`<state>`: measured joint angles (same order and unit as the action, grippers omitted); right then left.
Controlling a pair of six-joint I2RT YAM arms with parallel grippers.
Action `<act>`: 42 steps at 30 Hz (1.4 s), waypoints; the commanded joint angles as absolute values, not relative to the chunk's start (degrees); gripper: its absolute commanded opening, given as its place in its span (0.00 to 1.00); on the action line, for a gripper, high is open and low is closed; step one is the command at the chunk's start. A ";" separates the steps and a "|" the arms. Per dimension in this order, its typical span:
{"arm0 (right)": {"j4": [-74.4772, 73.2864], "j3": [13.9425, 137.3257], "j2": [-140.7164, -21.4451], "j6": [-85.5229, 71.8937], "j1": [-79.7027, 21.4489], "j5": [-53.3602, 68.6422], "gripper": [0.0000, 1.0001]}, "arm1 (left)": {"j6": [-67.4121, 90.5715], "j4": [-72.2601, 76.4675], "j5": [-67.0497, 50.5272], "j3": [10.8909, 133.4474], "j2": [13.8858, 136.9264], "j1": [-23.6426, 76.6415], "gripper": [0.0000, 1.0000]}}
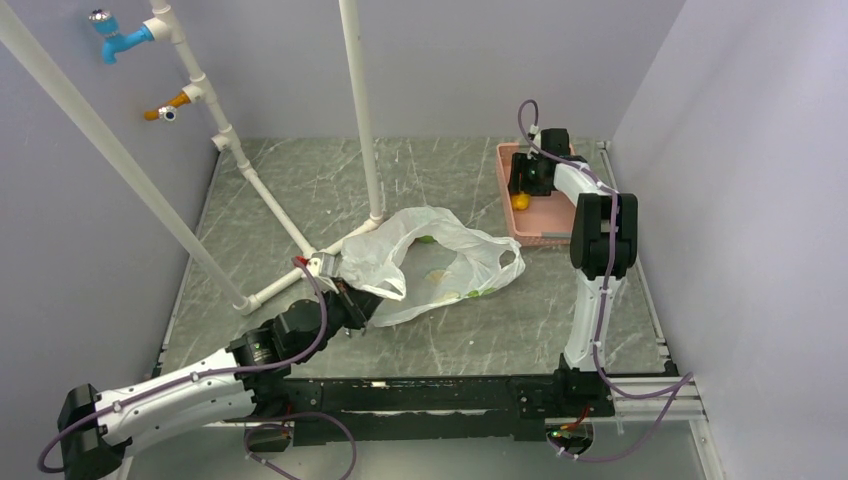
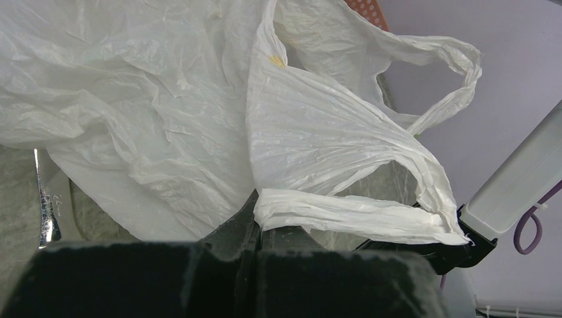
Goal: Take the fake fruits out of the plastic bag
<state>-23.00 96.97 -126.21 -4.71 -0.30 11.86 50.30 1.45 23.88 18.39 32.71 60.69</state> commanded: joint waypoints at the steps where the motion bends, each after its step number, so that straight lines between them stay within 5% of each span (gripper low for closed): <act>1: -23.58 98.39 -124.28 -3.86 -0.24 10.59 0.66 | 50.63 3.81 23.63 20.70 34.14 60.93 0.00; 8: -27.65 99.11 -119.41 -5.69 -0.37 5.22 0.82 | 50.77 6.30 22.03 20.46 36.06 60.95 0.00; 22: -8.14 72.06 -80.39 -18.75 -13.76 -4.75 0.78 | 50.27 6.07 24.60 18.63 32.54 60.91 0.00; 35: 2.51 51.54 -62.88 -15.98 -37.89 13.71 0.77 | 51.33 9.22 26.68 15.68 32.32 60.92 0.00; 42: 1.59 44.27 -56.50 -10.93 -41.73 15.20 0.78 | 49.84 9.31 27.51 15.35 30.81 60.91 0.00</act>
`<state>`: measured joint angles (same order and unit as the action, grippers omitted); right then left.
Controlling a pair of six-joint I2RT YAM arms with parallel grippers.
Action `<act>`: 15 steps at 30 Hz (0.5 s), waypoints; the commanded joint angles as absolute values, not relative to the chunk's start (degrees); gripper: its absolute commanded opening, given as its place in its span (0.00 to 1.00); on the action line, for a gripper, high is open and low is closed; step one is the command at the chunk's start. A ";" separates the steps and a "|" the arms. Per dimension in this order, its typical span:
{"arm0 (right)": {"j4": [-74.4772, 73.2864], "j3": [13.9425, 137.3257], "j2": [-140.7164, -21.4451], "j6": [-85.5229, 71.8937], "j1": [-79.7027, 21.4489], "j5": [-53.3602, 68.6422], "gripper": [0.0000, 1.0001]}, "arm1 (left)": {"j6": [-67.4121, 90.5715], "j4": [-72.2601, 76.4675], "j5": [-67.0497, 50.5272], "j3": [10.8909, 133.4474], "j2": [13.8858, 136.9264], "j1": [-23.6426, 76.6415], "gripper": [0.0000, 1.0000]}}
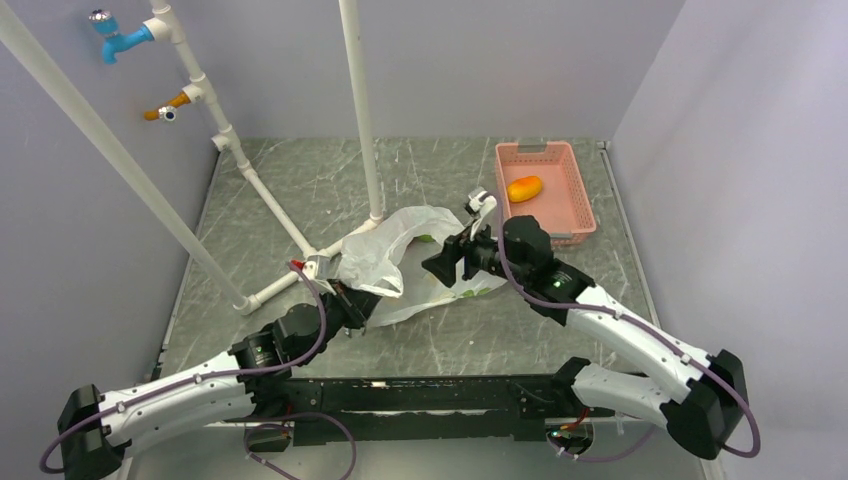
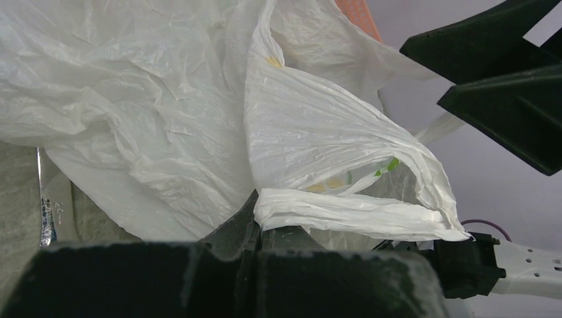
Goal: Take the fake fruits out of the plastic bag
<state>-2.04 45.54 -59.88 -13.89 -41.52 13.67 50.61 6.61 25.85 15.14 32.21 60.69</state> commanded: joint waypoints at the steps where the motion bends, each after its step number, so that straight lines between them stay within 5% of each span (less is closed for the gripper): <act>1: 1.40 43.53 -56.57 -11.51 -41.64 14.51 0.77 | 49.83 8.85 27.59 15.41 30.43 60.91 0.00; 8: 5.77 40.46 -60.73 -15.24 -41.81 12.85 0.52 | 49.74 8.82 26.94 15.58 27.89 60.95 0.00; 15: 7.85 41.10 -68.64 -14.63 -44.26 12.42 0.51 | 47.60 9.04 24.71 18.90 29.31 60.91 0.00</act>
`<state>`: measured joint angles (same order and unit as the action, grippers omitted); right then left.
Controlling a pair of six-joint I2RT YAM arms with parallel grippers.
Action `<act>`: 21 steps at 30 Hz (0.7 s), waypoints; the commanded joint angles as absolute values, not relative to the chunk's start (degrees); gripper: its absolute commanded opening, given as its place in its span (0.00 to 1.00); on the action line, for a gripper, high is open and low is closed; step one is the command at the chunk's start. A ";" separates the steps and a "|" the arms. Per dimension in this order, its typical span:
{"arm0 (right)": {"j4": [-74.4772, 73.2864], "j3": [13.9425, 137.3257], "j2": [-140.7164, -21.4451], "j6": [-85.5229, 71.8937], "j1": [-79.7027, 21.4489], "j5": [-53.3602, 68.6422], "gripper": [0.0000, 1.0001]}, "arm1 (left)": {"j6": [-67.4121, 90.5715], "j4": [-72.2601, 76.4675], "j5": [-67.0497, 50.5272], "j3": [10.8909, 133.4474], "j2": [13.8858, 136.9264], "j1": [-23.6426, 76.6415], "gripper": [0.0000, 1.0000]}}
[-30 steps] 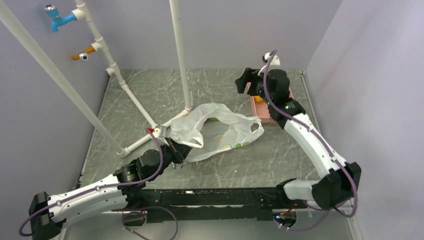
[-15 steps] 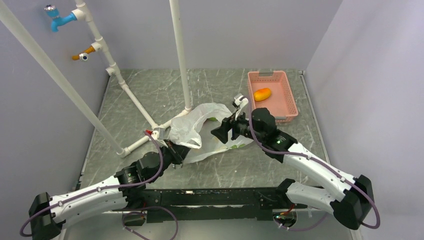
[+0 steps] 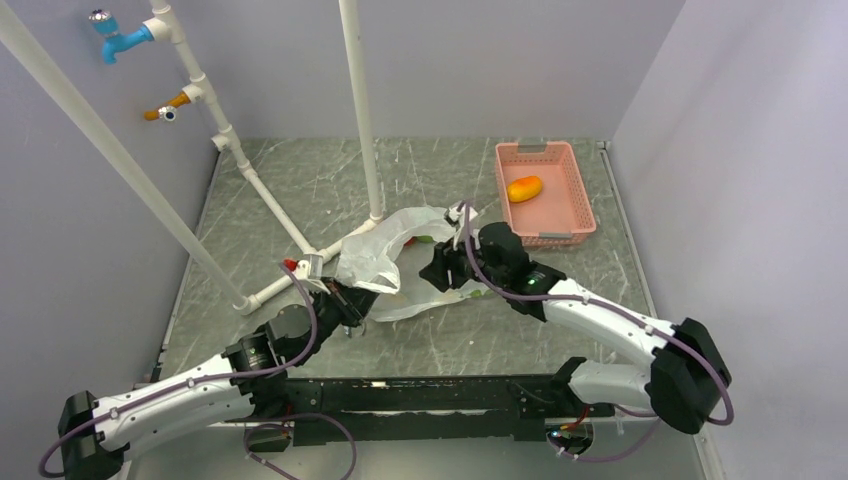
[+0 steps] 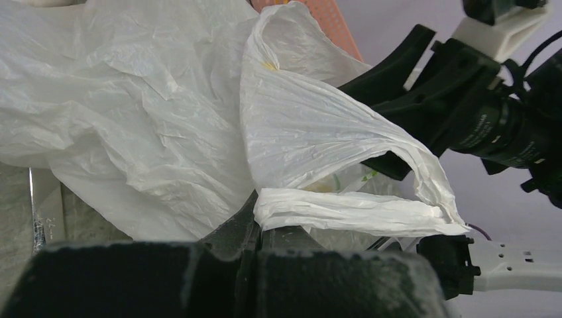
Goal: Take the fake fruits out of the plastic bag
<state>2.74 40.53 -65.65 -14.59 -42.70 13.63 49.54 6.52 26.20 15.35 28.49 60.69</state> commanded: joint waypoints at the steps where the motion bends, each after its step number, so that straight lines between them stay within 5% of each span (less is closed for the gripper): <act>1: 8.14 41.56 -70.30 -14.78 -44.53 10.97 0.51 | 47.70 9.14 24.37 19.19 29.73 60.95 0.00; 7: 15.31 44.19 -79.18 -23.28 -44.73 1.06 0.66 | 48.85 12.96 21.15 19.43 32.83 60.94 0.00; 21: 23.68 52.46 -97.69 -26.28 -44.30 -16.49 0.73 | 48.03 12.46 16.06 22.22 35.19 60.91 0.00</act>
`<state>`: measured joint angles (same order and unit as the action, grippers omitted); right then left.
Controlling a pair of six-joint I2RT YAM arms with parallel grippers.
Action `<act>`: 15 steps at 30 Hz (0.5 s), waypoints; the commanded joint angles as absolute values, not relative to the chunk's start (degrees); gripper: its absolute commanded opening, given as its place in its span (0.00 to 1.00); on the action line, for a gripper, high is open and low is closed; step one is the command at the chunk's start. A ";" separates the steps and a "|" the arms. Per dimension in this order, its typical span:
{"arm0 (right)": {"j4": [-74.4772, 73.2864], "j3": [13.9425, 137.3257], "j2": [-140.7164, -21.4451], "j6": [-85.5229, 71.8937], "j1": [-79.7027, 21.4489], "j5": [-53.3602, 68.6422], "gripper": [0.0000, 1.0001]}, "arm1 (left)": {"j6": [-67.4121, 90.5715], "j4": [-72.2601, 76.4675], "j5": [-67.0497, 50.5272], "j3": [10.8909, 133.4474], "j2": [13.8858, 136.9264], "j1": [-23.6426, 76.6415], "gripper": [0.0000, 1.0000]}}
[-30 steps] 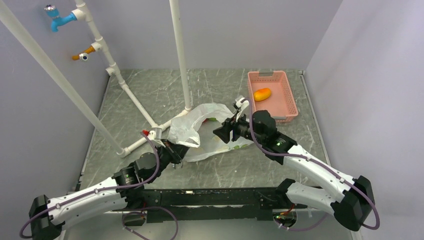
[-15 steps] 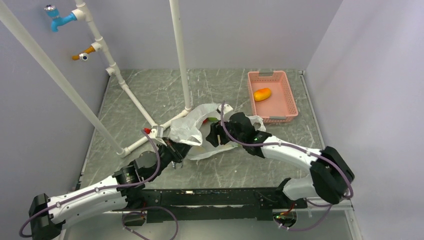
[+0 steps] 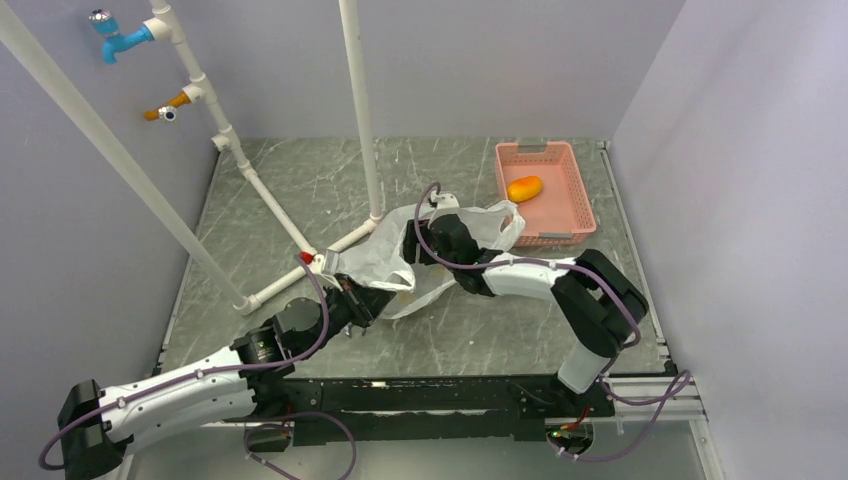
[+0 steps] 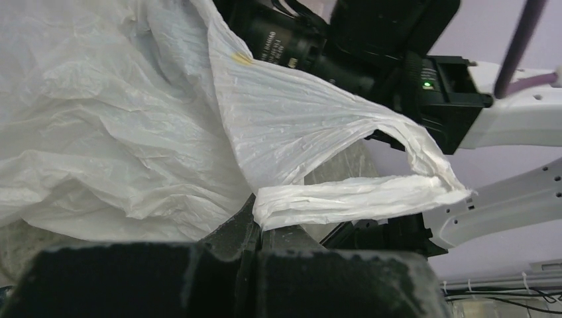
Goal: Take the fake fruits out of the plastic bag
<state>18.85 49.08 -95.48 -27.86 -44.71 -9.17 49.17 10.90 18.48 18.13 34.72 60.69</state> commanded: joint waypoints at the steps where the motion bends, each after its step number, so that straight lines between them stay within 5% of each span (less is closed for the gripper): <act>1: 23.22 53.04 -98.30 -26.35 -44.10 -17.31 0.73 | 47.72 12.08 15.83 22.68 35.38 60.92 0.00; 5: 23.99 54.54 -100.23 -26.26 -43.22 -17.59 0.75 | 47.22 12.66 14.98 22.81 35.74 60.91 0.00; 11: 29.49 56.57 -103.03 -21.03 -44.35 2.16 0.78 | 48.63 10.66 15.70 21.60 34.60 60.96 0.00; 15: 31.76 56.19 -104.64 -21.53 -46.63 3.28 0.80 | 51.51 5.37 19.71 20.42 32.67 60.96 0.00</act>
